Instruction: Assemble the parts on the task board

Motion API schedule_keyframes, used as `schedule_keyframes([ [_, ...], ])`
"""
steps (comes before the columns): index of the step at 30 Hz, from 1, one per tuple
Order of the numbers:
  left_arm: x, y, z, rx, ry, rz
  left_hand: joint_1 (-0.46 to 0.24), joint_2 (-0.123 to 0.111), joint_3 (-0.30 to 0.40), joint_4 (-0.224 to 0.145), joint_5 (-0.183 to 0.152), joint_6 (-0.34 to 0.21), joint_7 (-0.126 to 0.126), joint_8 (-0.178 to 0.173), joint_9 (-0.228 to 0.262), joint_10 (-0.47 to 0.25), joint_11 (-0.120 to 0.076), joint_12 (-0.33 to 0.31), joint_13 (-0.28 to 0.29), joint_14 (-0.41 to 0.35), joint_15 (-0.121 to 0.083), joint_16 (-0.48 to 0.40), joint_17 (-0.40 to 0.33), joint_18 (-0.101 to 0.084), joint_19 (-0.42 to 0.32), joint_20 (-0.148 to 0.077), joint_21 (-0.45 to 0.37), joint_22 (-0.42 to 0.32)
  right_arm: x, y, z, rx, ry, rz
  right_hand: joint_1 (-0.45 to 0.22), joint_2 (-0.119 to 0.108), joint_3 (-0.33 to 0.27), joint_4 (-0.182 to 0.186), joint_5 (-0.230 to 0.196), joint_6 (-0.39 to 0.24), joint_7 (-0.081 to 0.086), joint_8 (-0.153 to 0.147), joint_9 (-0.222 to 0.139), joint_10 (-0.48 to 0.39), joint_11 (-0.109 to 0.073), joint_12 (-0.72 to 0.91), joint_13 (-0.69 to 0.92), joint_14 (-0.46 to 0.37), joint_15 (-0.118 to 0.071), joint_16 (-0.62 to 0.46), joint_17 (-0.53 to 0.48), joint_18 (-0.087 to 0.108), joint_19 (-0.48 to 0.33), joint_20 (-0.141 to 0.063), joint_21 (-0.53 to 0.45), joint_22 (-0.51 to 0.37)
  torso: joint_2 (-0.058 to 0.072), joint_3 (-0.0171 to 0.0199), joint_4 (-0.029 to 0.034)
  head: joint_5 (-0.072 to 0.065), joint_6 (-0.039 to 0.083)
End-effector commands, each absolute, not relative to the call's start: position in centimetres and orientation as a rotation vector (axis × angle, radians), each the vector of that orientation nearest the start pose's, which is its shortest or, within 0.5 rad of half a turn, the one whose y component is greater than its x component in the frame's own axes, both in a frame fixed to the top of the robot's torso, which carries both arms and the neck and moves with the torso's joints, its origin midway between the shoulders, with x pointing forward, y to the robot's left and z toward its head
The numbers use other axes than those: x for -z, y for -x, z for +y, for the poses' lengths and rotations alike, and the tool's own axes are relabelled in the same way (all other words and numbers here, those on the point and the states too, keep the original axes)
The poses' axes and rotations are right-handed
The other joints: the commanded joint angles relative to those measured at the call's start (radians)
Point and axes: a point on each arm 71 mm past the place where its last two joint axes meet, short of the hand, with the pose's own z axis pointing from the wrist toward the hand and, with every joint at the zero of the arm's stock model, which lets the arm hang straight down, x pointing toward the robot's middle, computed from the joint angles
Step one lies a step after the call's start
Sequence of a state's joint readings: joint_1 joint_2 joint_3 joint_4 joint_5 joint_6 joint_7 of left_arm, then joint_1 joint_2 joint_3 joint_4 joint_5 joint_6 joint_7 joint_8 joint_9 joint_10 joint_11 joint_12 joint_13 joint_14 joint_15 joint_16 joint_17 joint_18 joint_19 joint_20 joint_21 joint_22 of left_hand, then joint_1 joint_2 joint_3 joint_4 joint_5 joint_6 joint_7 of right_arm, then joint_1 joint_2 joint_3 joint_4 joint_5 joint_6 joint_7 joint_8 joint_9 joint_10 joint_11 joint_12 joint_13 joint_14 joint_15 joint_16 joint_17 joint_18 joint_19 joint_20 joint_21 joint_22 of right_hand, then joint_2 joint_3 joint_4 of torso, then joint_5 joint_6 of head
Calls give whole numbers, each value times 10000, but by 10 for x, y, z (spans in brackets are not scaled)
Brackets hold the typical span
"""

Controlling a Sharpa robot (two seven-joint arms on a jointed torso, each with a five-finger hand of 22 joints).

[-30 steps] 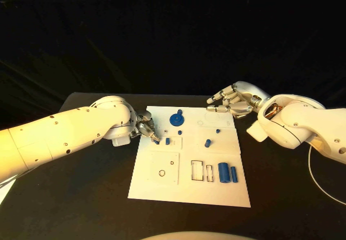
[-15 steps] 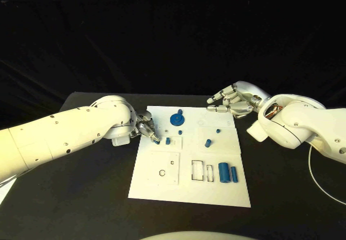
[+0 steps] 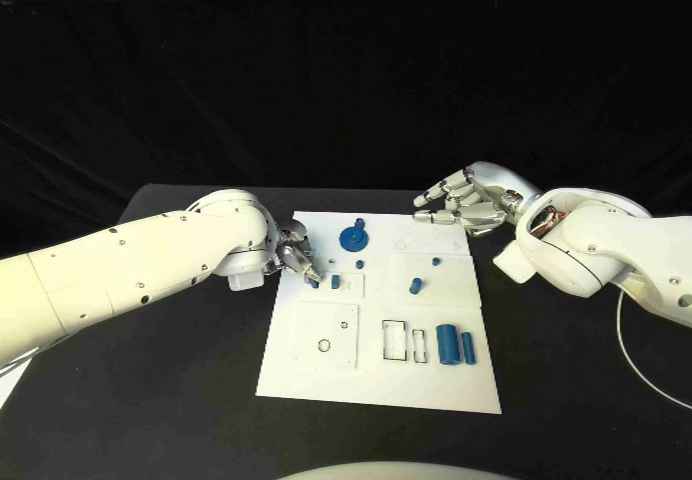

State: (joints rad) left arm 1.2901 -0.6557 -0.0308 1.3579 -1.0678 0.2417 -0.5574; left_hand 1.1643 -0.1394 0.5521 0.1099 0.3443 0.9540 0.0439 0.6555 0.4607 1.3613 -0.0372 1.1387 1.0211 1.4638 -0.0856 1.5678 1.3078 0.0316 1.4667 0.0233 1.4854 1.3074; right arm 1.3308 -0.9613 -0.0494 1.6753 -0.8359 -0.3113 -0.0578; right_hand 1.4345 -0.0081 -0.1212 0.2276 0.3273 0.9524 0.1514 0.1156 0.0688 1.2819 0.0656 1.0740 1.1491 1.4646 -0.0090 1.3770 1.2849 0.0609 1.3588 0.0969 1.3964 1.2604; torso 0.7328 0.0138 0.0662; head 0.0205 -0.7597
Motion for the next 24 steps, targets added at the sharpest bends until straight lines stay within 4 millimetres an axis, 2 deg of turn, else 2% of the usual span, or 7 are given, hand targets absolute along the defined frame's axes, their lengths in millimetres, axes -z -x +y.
schedule_keyframes([
  [1,203,-512,165,3713,933,24056,-214,11,1166,-1131,137,185,-111,-33,-35,103,-26,76,80,1070,-86,30,2630,-107,765,-93,79,1958,123,-474,-216,-10053,-3420,17158,16,55,-7,-44,46,33,-38,54,16,40,-60,36,9,465,-57,-56,-9,133,-80,-8,-61,-16,2,3,1,-28,-11],
  [7,205,-512,166,3322,1069,24128,-565,109,851,-884,159,332,-187,-82,-63,207,-81,208,274,1070,-134,30,2630,-134,803,-123,178,2051,123,-474,-216,-10047,-3426,17151,16,55,-7,-44,46,33,-38,54,16,40,-60,36,9,465,-57,-56,-9,133,-80,-8,-61,-16,3,3,6,-42,-21],
  [14,205,-514,167,3039,1127,24011,-731,127,683,-779,158,399,-217,-124,-87,230,-104,234,330,1070,-151,30,2630,-145,817,-141,217,2089,123,-474,-216,-10053,-3426,17143,16,55,-7,-44,46,33,-38,54,16,40,-60,36,9,465,-57,-56,-9,133,-80,-8,-61,-16,-1,-5,15,-54,-27],
  [20,205,-516,168,2913,1166,23924,-912,91,470,-673,149,453,-239,-173,-115,228,-119,217,336,1070,-166,30,2630,-146,819,-153,221,2097,123,-474,-216,-10057,-3435,17130,25,55,-13,-53,55,34,-38,56,16,8,-61,-15,-37,461,-57,-74,-32,137,-93,-10,-75,-37,-2,-11,12,-52,-23],
  [24,205,-517,169,2844,1197,23880,-1196,-15,63,-492,130,539,-266,-224,-148,232,-138,218,366,1070,-179,30,2630,-153,828,-163,244,2122,123,-474,-216,-10056,-3441,17123,24,54,-16,-53,56,32,-37,56,16,3,-60,-23,-45,458,-58,-84,-45,142,-107,-10,-86,-56,0,-9,8,-50,-8],
])
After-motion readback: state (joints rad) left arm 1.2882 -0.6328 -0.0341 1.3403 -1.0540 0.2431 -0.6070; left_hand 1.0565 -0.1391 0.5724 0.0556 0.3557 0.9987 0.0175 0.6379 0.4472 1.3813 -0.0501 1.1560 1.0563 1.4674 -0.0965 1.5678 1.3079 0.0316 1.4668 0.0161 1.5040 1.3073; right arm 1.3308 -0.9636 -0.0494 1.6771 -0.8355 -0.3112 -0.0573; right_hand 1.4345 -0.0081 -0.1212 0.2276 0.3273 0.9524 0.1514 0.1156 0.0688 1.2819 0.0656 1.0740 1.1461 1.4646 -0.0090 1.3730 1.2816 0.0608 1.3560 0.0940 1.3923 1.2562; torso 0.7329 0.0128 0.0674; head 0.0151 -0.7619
